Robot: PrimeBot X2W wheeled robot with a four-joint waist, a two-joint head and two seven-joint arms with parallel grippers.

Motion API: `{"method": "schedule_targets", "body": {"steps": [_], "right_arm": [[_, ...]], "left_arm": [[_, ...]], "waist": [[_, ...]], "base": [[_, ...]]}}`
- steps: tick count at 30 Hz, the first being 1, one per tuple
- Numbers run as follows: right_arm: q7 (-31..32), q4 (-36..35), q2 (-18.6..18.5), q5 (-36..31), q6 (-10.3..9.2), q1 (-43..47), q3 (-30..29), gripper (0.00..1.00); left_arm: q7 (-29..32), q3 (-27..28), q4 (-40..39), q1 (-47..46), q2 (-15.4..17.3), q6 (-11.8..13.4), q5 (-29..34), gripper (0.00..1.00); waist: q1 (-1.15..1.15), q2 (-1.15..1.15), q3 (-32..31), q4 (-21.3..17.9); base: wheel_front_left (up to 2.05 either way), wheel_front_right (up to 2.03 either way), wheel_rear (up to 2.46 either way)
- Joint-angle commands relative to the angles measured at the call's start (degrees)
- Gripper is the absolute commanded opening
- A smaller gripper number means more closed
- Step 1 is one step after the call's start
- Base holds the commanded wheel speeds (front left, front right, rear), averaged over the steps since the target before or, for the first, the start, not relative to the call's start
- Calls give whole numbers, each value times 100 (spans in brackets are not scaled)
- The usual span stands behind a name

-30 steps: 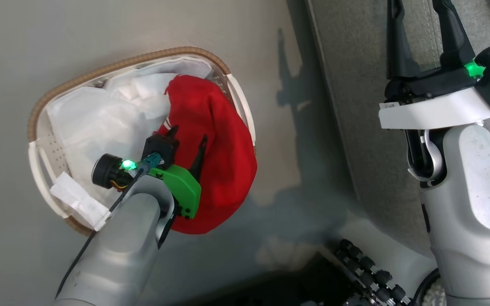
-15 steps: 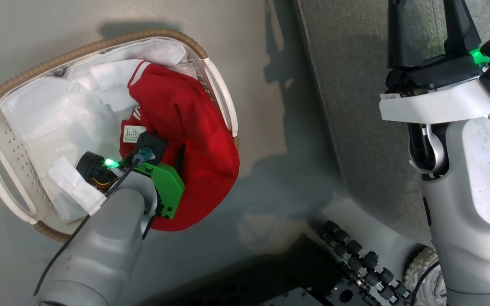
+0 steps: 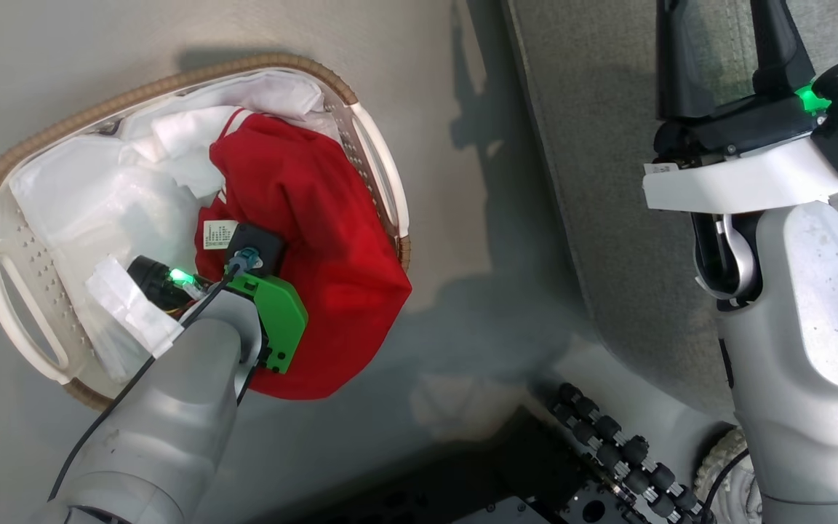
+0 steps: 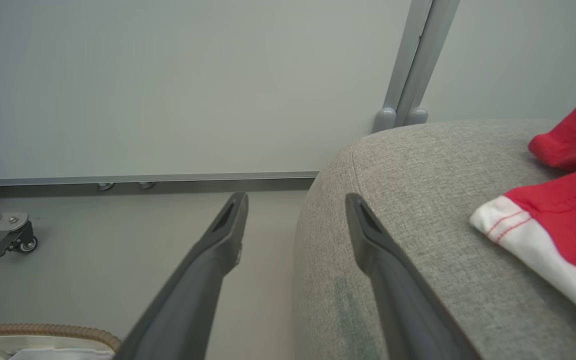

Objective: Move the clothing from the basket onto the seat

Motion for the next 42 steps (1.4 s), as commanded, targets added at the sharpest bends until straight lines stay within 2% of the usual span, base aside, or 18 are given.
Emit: {"method": "schedule_targets", "body": {"steps": [1, 13, 19, 26, 42], "right_arm": [[-1, 60, -17, 31, -8, -26, 12, 100], [-1, 505, -20, -175, -8, 405, 76, 100], [-1, 772, -20, -323, -7, 711, 109, 100], [-1, 1035, -21, -404, -8, 1076, 134, 100], [-1, 1362, -21, -588, -8, 1944, -89, 100]], "left_arm": [[-37, -17, 29, 44, 7, -25, -34, 0], [-256, 182, -295, 652, -101, -32, -381, 0], [-253, 466, -1082, 1152, -114, 118, -516, 0], [-255, 763, -1895, 1738, -117, 186, -366, 0], [-256, 1568, -3642, 2673, -137, 267, -81, 0]], "waist": [[-1, 0, -141, -7], [-1, 0, -1404, 206], [-1, 0, -2147, 417], [-1, 0, -2873, 664], [-1, 0, -4092, 1145]], "base": [[0, 0, 0], [0, 0, 0], [0, 0, 0], [0, 0, 0], [0, 0, 0]]}}
